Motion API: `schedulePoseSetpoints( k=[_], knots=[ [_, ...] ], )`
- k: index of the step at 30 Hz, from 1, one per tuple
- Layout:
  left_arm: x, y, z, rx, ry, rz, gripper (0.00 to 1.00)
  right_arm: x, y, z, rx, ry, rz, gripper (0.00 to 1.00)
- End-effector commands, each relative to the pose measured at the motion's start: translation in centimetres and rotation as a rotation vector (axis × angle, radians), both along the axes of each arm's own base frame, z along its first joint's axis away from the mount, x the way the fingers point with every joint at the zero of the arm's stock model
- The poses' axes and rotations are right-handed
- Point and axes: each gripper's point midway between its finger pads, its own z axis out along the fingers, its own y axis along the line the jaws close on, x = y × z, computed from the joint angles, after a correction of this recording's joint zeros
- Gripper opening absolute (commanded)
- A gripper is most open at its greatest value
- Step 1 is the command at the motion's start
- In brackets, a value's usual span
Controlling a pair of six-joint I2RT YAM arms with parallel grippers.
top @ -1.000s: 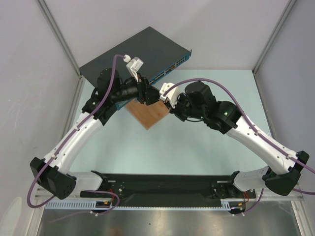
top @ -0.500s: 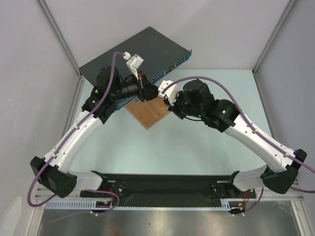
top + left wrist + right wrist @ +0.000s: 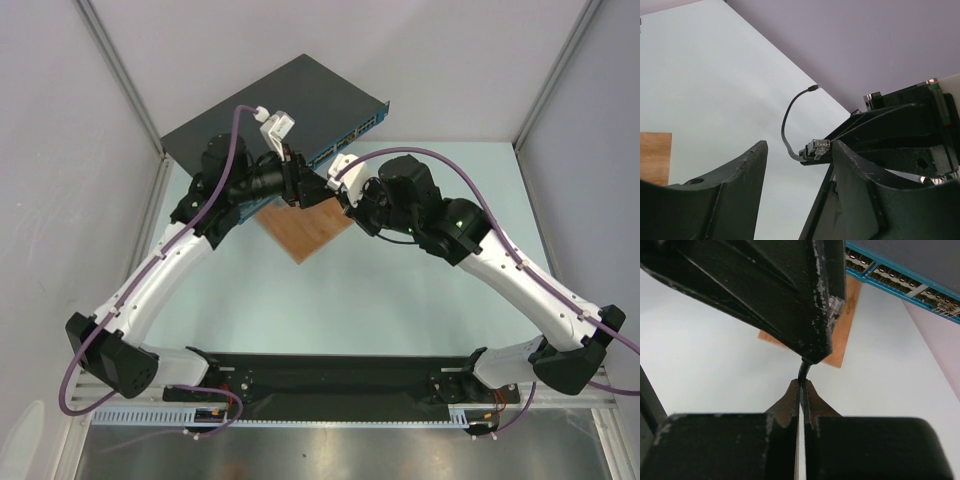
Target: Insert the plug into the switch port
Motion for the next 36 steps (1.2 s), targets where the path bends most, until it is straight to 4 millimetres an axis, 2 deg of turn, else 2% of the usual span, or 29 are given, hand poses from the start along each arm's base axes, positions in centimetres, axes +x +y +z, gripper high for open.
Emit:
schedulePoseSetpoints(
  k=[1,3,6,7,8,10,11,13,14,15,16,17,18,20,23,27,33,36],
  knots=[
    [0.3,-0.4,1.9,-0.042,-0.033,-0.01,0.56,0.2,0.5,3.1,0.074,-0.056,0.009,0.0],
    [0.3,-0.5,1.8,-0.044,-0.029,-0.013,0.51,0.2,0.6,3.4,0.077,-0.064,0.013,0.0],
    [0.4,-0.7,1.7,-0.046,-0.022,-0.014,0.36,0.3,0.8,3.7,0.082,-0.074,0.014,0.0],
    [0.3,-0.8,1.7,-0.046,-0.019,-0.019,0.3,0.2,0.8,4.0,0.087,-0.078,0.016,0.0],
    [0.4,-0.7,1.9,-0.052,-0.023,-0.014,0.19,0.3,0.9,3.9,0.085,-0.078,0.016,0.0],
    [0.0,-0.7,2.4,-0.084,0.0,-0.044,0.07,0.2,0.7,4.1,0.095,-0.074,0.018,0.0],
    [0.2,-0.4,3.3,-0.119,-0.019,-0.048,0.05,-0.4,1.0,4.0,0.109,-0.052,0.043,0.08],
    [0.0,-0.1,3.2,-0.166,0.004,-0.082,0.0,-0.2,0.3,4.1,0.142,-0.016,0.049,0.23],
    [-0.3,0.4,4.4,-0.22,-0.004,-0.12,0.0,-1.2,0.5,4.6,0.197,0.036,0.109,0.35],
    [-0.6,0.6,4.2,-0.236,0.002,-0.141,0.0,-1.5,0.3,5.0,0.231,0.064,0.133,0.41],
    [-1.0,0.7,4.5,-0.259,0.016,-0.169,0.0,-1.7,-0.4,5.5,0.286,0.112,0.182,0.46],
    [-2.0,0.9,5.5,-0.273,-0.053,-0.239,0.0,-2.2,-0.8,6.4,0.331,0.132,0.212,0.53],
    [-2.4,1.0,5.9,-0.281,-0.077,-0.267,0.0,-2.3,-1.0,7.2,0.388,0.165,0.227,0.54],
    [-3.5,1.1,7.3,-0.311,-0.148,-0.325,0.0,-2.9,-1.7,8.4,0.451,0.196,0.293,0.54],
    [-4.6,1.2,8.5,-0.348,-0.214,-0.378,0.0,-3.7,-1.6,10.0,0.528,0.252,0.361,0.54],
    [-4.7,1.3,9.7,-0.38,-0.265,-0.383,0.0,-4.5,-0.7,12.0,0.601,0.277,0.436,0.54],
    [-4.8,1.4,10.2,-0.394,-0.287,-0.381,0.0,-5.0,0.1,14.1,0.662,0.277,0.478,0.5],
    [-4.9,1.4,10.2,-0.401,-0.291,-0.382,0.0,-5.2,0.5,14.3,0.669,0.281,0.494,0.49]
  ],
)
